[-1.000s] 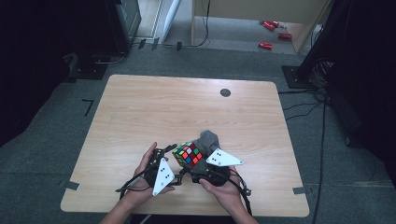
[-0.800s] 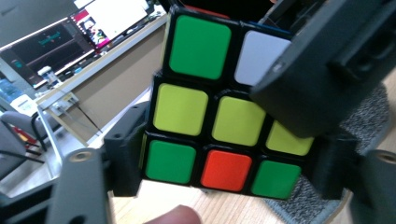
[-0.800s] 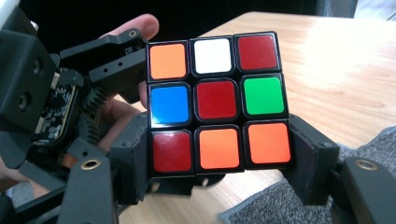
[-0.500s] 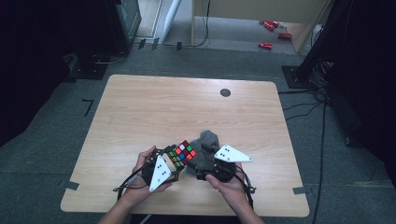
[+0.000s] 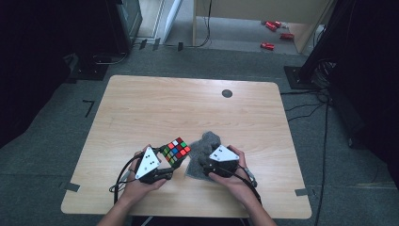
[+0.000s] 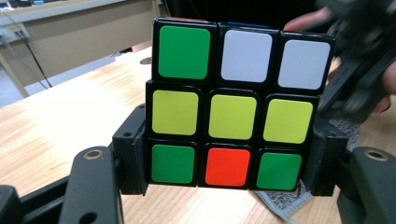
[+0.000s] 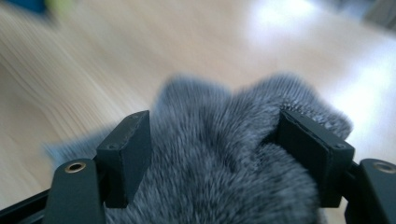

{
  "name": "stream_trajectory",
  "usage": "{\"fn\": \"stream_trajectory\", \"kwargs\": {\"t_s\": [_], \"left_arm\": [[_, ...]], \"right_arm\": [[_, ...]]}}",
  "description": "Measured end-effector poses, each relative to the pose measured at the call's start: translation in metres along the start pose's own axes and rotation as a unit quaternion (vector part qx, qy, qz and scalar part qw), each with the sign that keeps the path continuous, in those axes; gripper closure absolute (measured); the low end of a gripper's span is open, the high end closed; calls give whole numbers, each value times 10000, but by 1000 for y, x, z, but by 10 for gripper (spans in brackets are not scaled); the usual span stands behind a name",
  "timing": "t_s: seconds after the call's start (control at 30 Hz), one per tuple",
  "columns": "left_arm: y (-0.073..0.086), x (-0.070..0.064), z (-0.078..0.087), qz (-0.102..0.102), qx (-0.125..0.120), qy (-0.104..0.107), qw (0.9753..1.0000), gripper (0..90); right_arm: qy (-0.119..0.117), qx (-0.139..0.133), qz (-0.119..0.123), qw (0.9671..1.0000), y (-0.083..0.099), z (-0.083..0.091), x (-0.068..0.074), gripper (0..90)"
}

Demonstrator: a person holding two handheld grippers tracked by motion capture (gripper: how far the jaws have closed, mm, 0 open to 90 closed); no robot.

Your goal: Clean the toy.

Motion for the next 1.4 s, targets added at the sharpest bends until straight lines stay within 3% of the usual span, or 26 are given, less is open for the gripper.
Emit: {"fn": "stream_trajectory", "kwargs": {"t_s": [0.17,0.27,0.4,0.53,0.63,0.77,0.87,0.93,0.97,1.03,1.13,1.2,1.3,1.4], "left_arm": [[0,2,0,128,21,49,9999,339],[0,3,0,223,4,163,9996,340],[1,2,0,232,13,296,9993,339],[1,3,-4,324,148,414,9985,340],[2,2,-7,335,282,467,9979,340],[2,-6,-12,77,456,569,9973,340],[-2,-17,-16,78,479,736,9961,340],[-6,-23,-17,124,409,893,9951,340],[-7,-25,-16,100,408,865,9954,340],[-7,-25,-14,83,396,840,9956,340],[-9,-24,-10,74,299,876,9957,343],[-9,-25,-9,39,231,867,9960,343],[-11,-25,-7,53,136,904,9958,344],[-12,-24,-7,93,171,895,9958,344]], "right_arm": [[79,231,-73,9997,8,-10,-3,332],[67,328,-52,9994,9,-11,-4,487],[139,297,-5,9995,9,-9,-6,675],[-99,29,-312,9995,5,2,-7,713],[-322,-654,-584,9956,-4,22,-7,713],[-545,-1574,-562,9844,-23,58,3,707],[-662,-1846,-383,9798,-33,71,17,698],[-881,-1851,-223,9785,-37,73,28,694],[-980,-1848,-205,9777,-39,72,34,692],[-965,-1886,-225,9770,-38,71,37,693],[-1299,-1914,-549,9713,-34,68,28,695],[-1241,-1866,-688,9721,-31,65,21,695],[-932,-1719,-775,9776,-27,63,12,695],[-828,-1659,-938,9782,-26,63,8,693]]}}
Point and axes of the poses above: each handheld gripper's, and its own axes: z roughly backward along the jaws, y roughly out of its underside, x roughly to its left, the point moved 1 cm from there along -z, roughly forward along the jaws, and after that the axes turned 13 degrees about x, right-handed, at the moved point
